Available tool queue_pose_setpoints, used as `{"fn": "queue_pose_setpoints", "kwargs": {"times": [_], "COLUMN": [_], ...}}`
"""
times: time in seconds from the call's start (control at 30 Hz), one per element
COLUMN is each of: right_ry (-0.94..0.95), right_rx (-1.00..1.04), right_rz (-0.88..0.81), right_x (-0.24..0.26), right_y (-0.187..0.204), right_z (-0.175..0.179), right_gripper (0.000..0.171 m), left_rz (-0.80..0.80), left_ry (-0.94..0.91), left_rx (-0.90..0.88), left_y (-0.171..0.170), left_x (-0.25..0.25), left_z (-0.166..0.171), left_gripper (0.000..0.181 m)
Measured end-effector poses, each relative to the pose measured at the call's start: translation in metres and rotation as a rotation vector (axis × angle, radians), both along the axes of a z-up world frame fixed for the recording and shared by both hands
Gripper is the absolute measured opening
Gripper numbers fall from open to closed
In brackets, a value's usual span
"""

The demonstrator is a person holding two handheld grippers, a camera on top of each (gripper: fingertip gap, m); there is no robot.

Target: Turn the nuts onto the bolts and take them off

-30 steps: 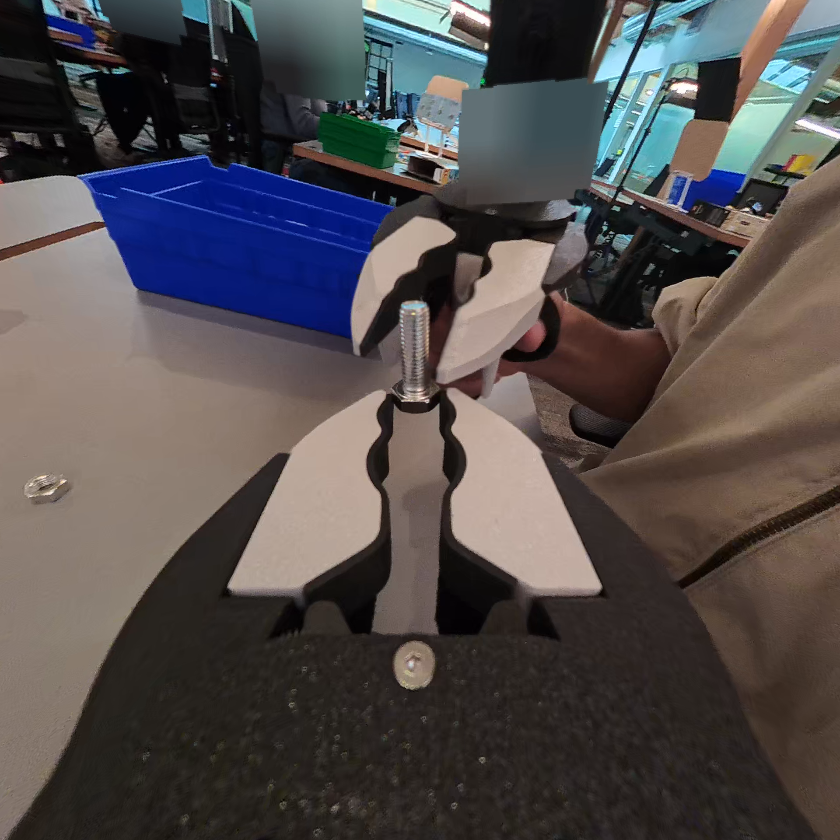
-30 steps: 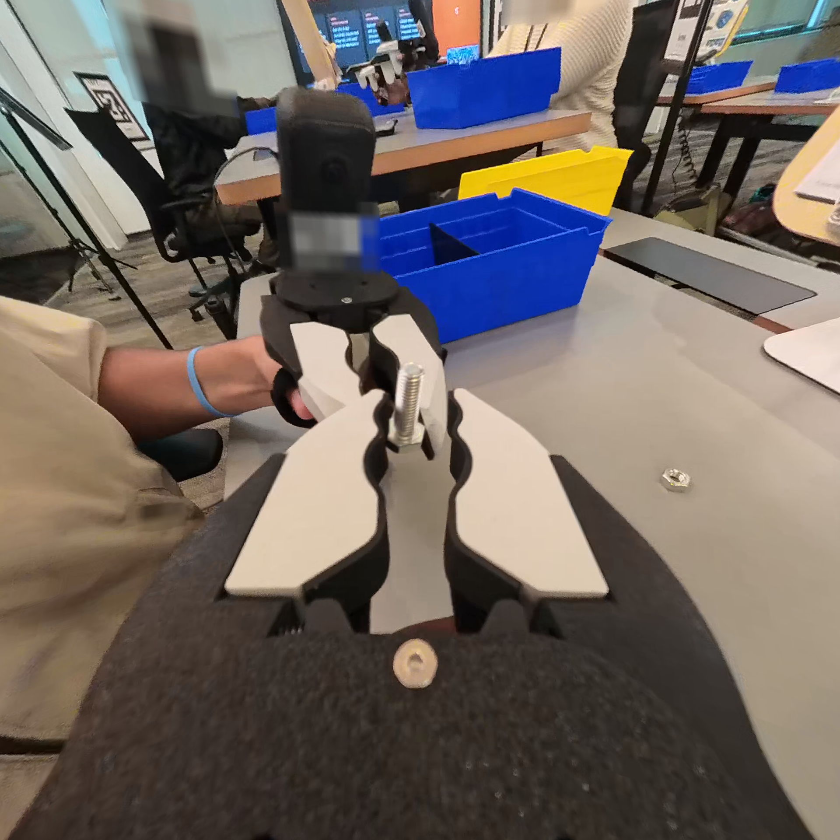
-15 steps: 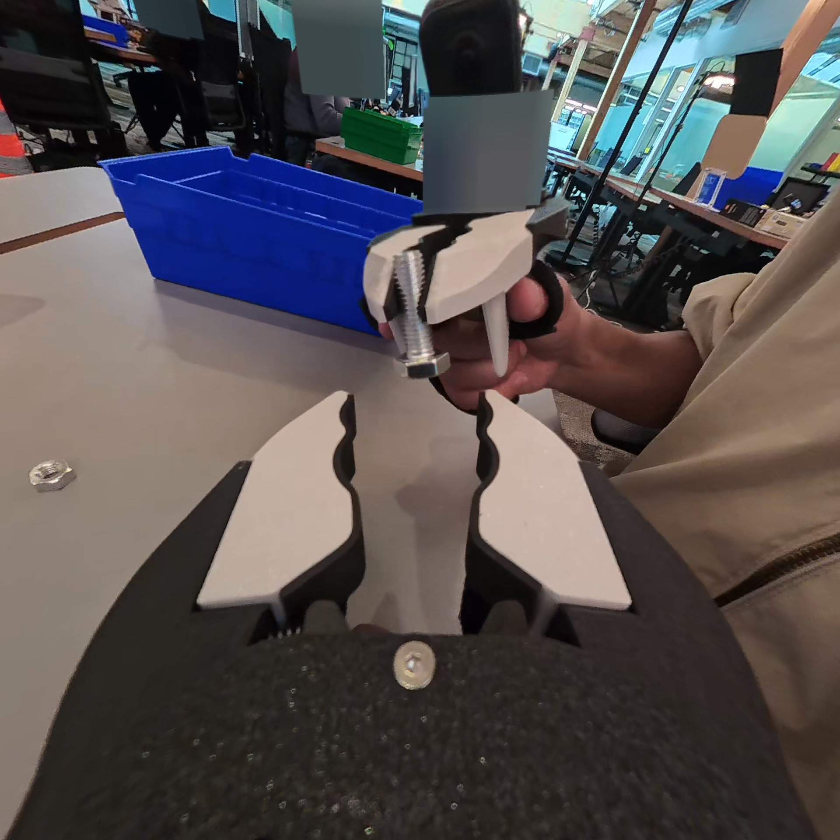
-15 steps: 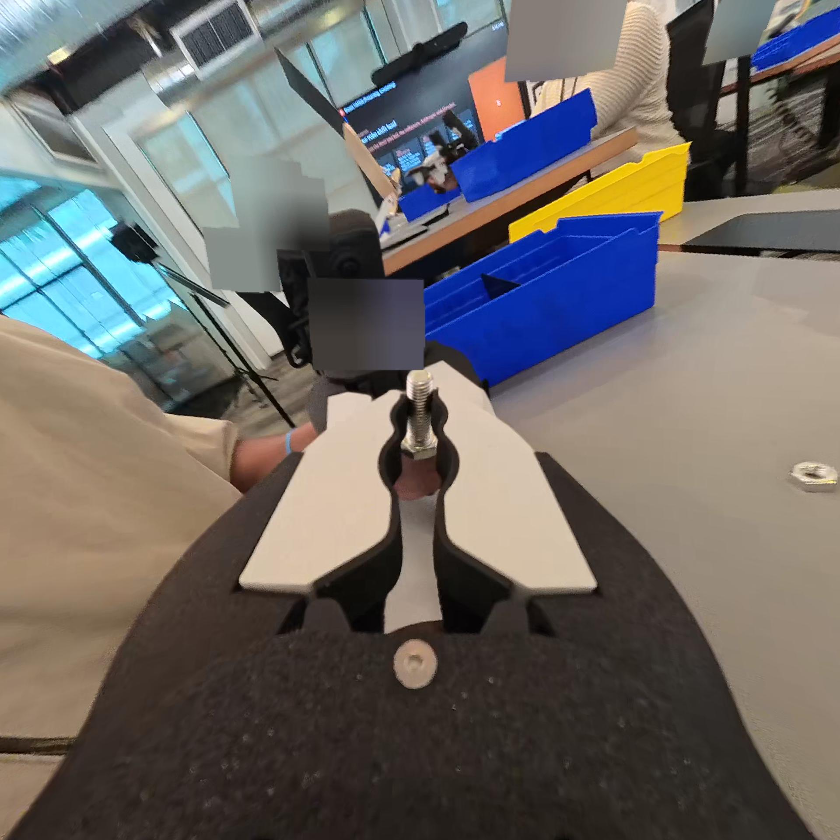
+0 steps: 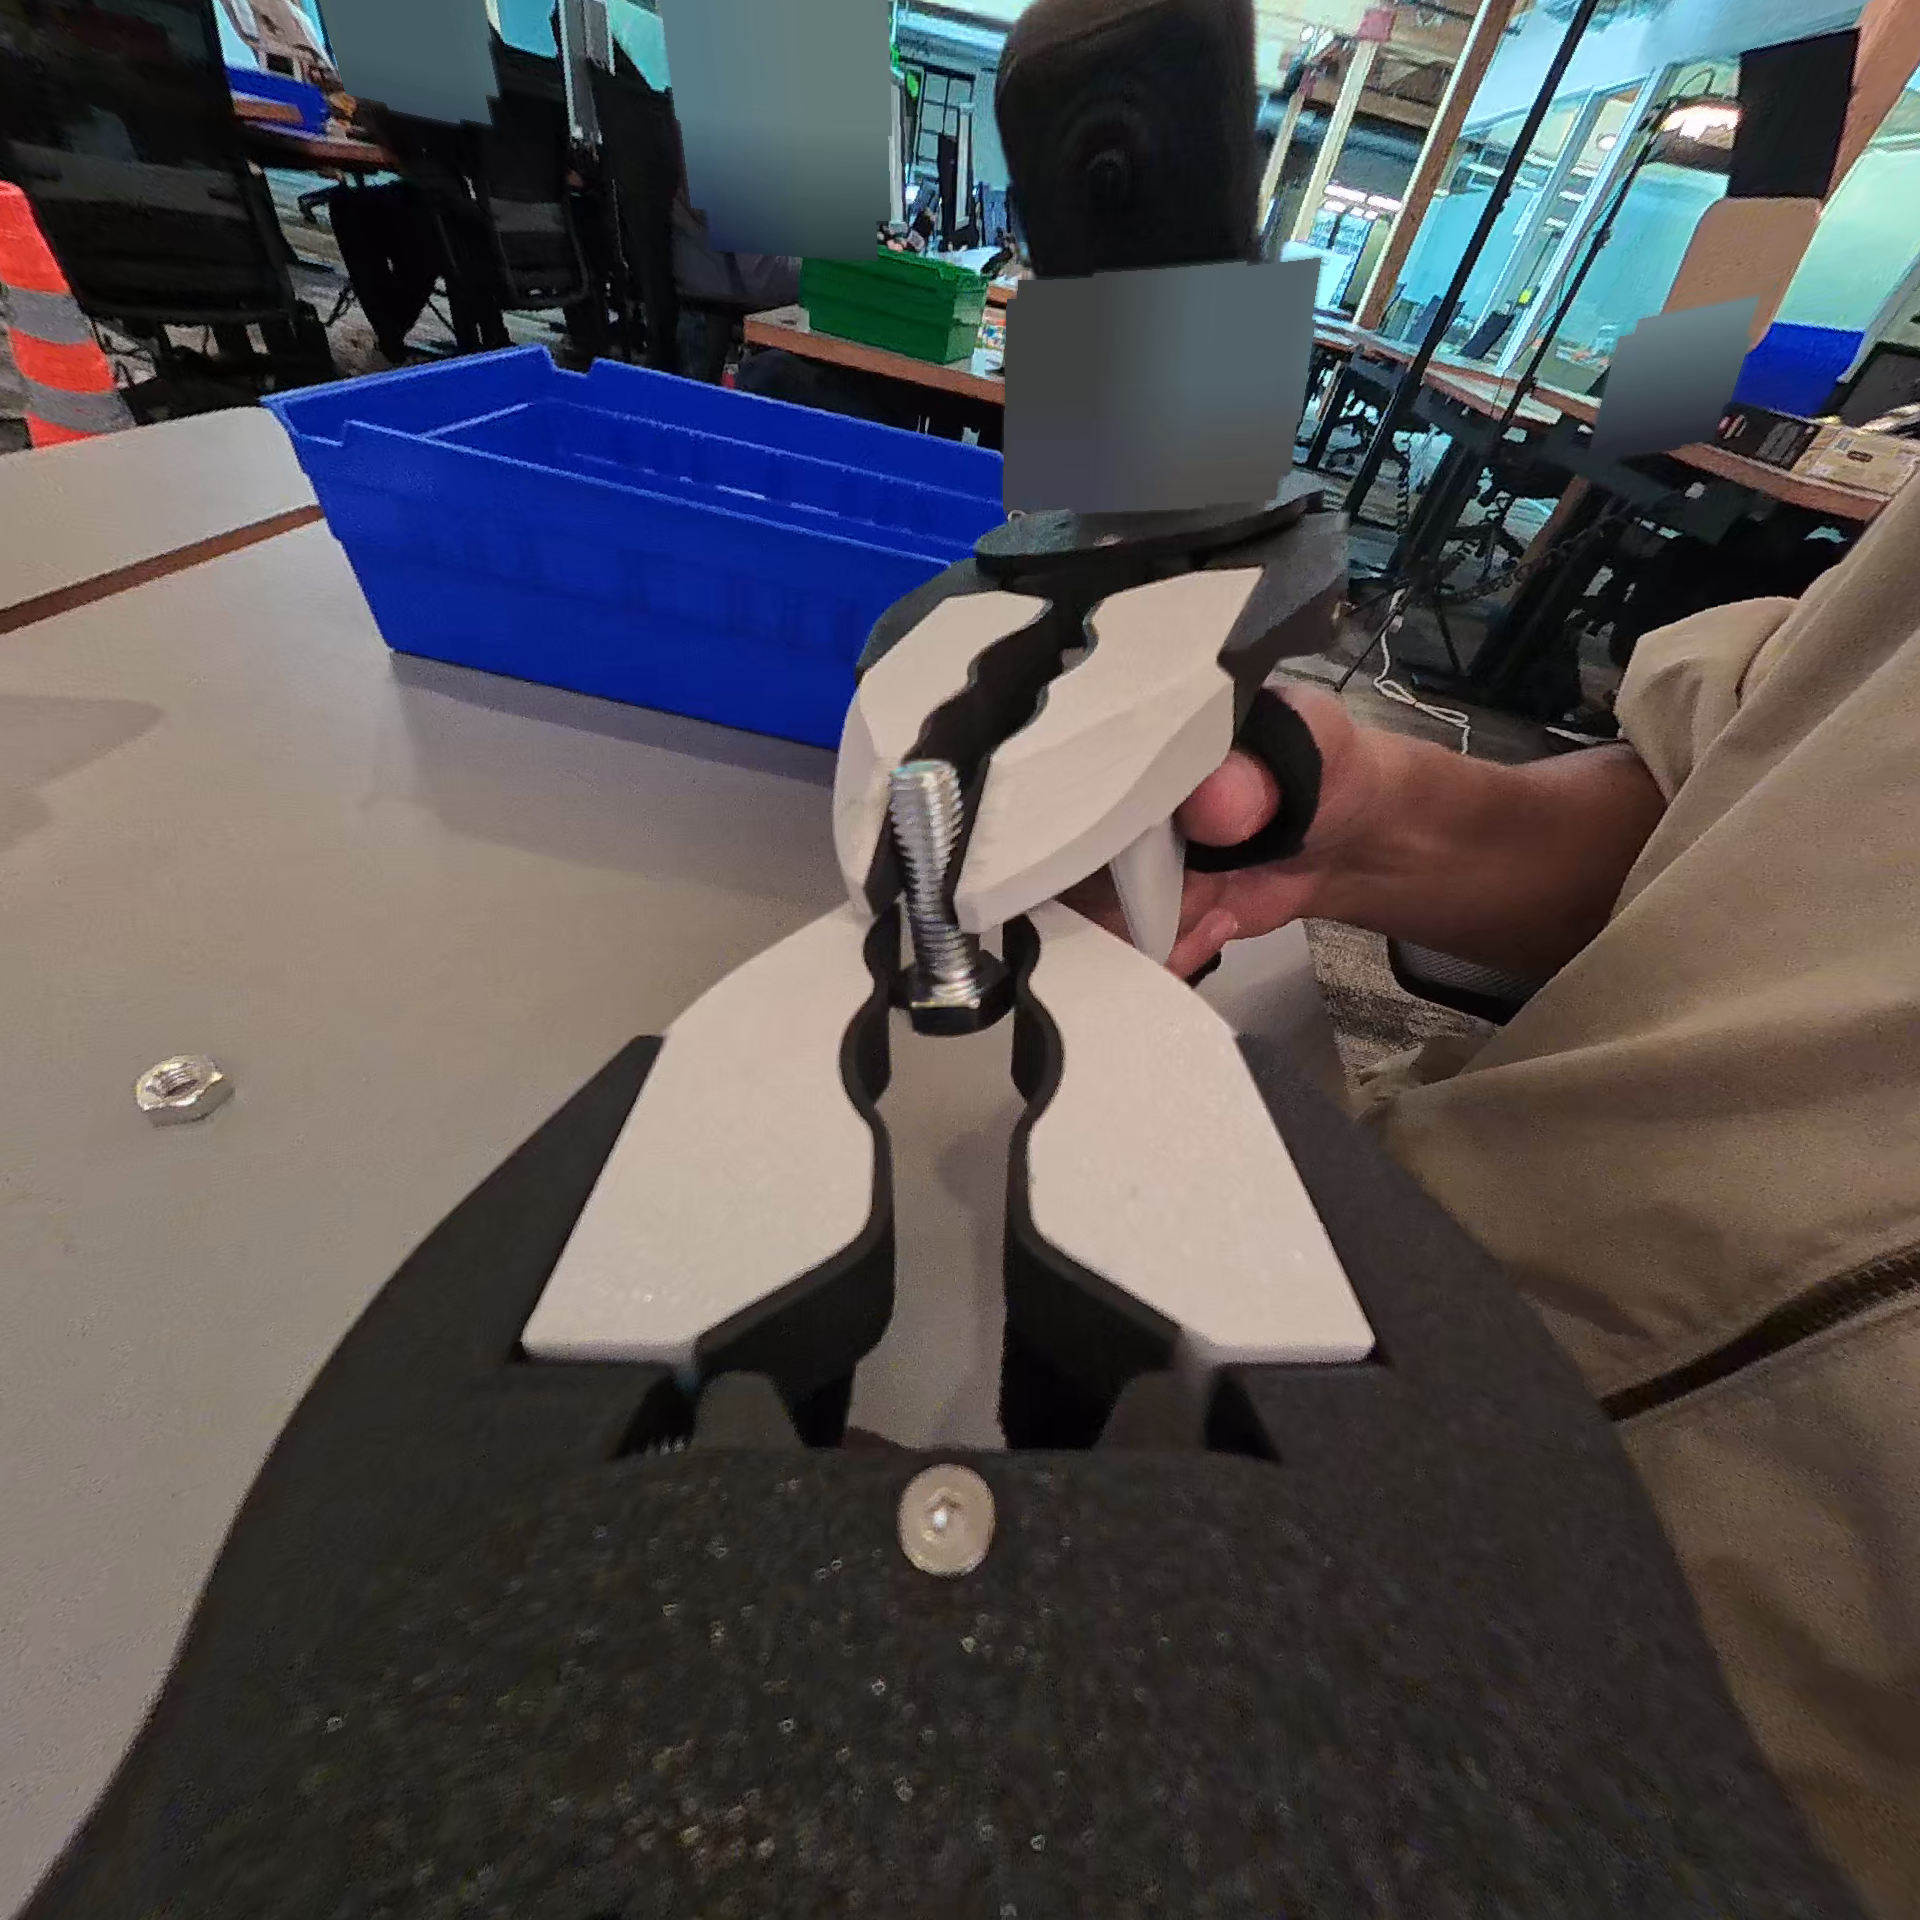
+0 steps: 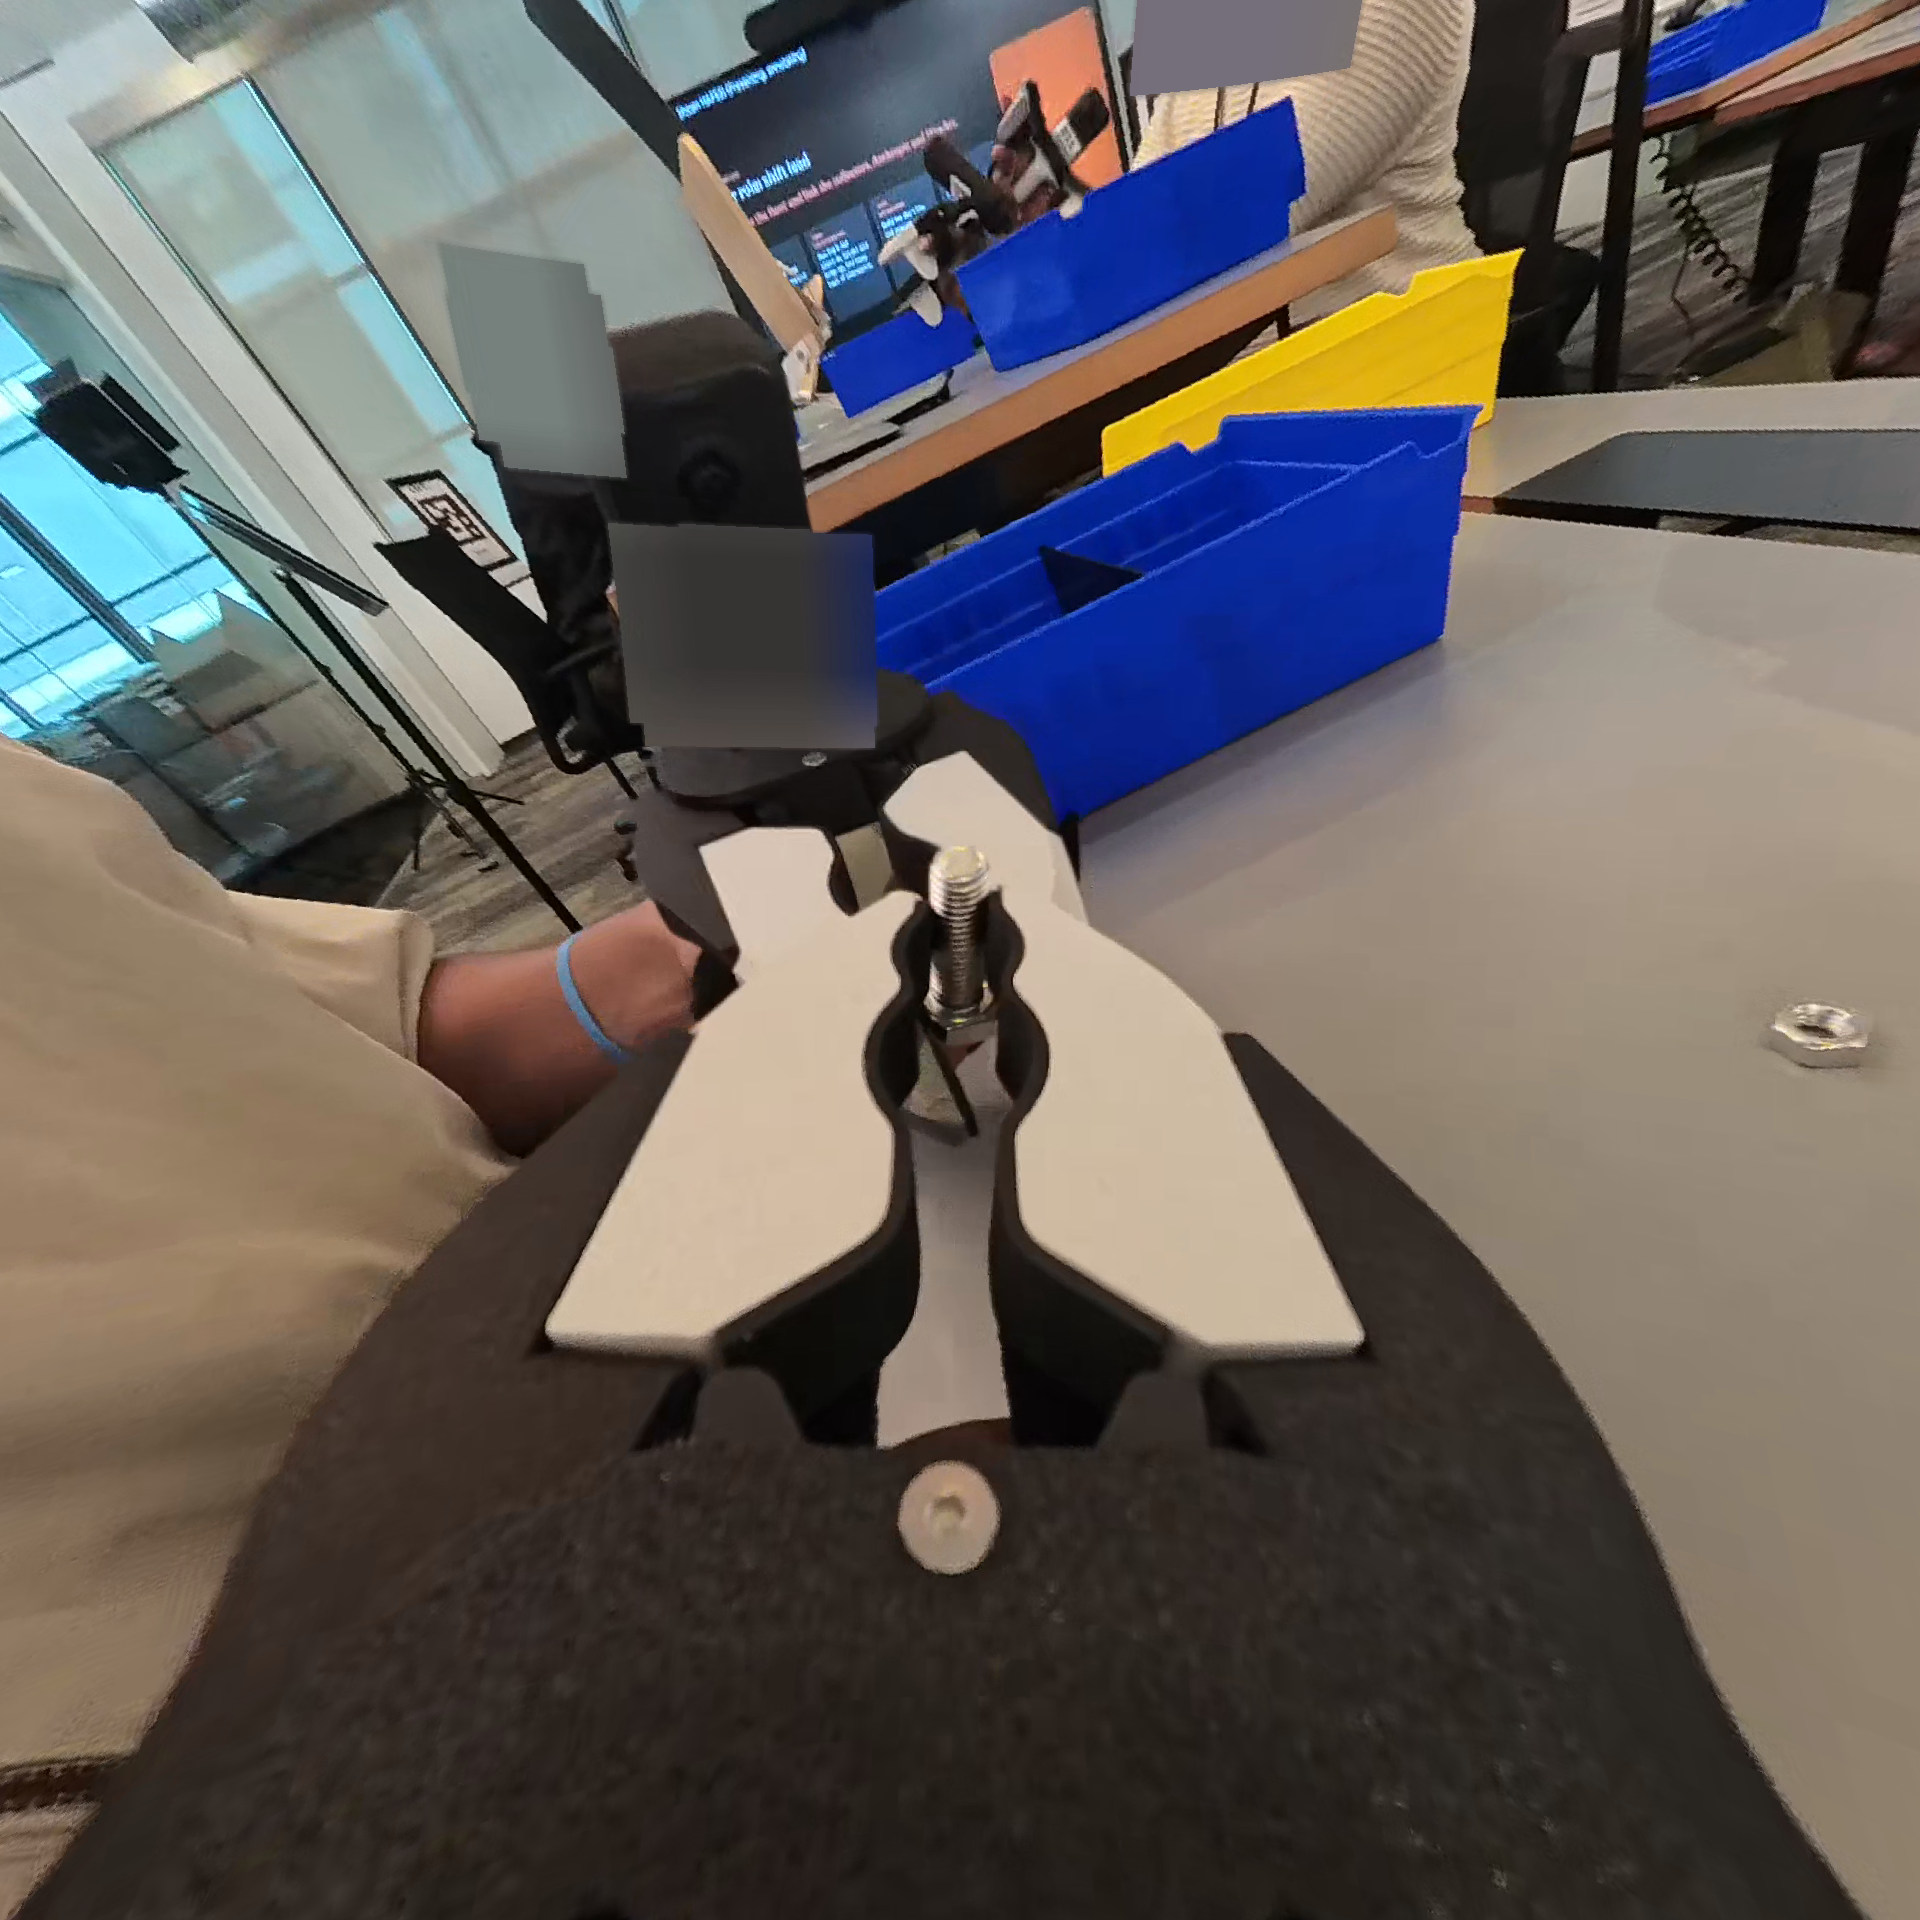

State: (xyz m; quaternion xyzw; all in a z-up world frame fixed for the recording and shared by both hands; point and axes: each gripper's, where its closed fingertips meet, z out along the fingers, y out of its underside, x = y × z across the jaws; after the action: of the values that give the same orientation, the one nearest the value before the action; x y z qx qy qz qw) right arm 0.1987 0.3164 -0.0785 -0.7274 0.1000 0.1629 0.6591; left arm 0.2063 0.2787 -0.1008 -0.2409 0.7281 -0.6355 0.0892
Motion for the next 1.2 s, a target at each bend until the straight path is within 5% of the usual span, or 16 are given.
{"fn": "queue_pose_setpoints", "kwargs": {"times": [0.4, 0.53, 0.9, 1.2], "right_ry": [-0.016, -0.03, -0.142, -0.456], "right_rx": [-0.013, 0.002, -0.245, -0.654], "right_rz": [0.0, -0.042, -0.497, -0.323], "right_x": [-0.001, 0.006, 0.06, 0.129], "right_y": [0.002, -0.007, -0.082, -0.019], "right_z": [0.0, 0.006, -0.046, -0.084], "right_gripper": [0.01, 0.026, 0.039, 0.04], "left_rz": [-0.024, 0.004, 0.281, 0.255], "left_ry": [0.035, 0.051, 0.104, 0.077], "left_rx": [-0.005, -0.001, -0.09, -0.093], "left_y": [0.002, 0.009, 0.07, 0.068], "left_x": [-0.004, -0.002, 0.016, 0.011], "left_z": [0.0, -0.004, -0.022, -0.021], "left_gripper": [0.018, 0.017, 0.017, 0.017]}}
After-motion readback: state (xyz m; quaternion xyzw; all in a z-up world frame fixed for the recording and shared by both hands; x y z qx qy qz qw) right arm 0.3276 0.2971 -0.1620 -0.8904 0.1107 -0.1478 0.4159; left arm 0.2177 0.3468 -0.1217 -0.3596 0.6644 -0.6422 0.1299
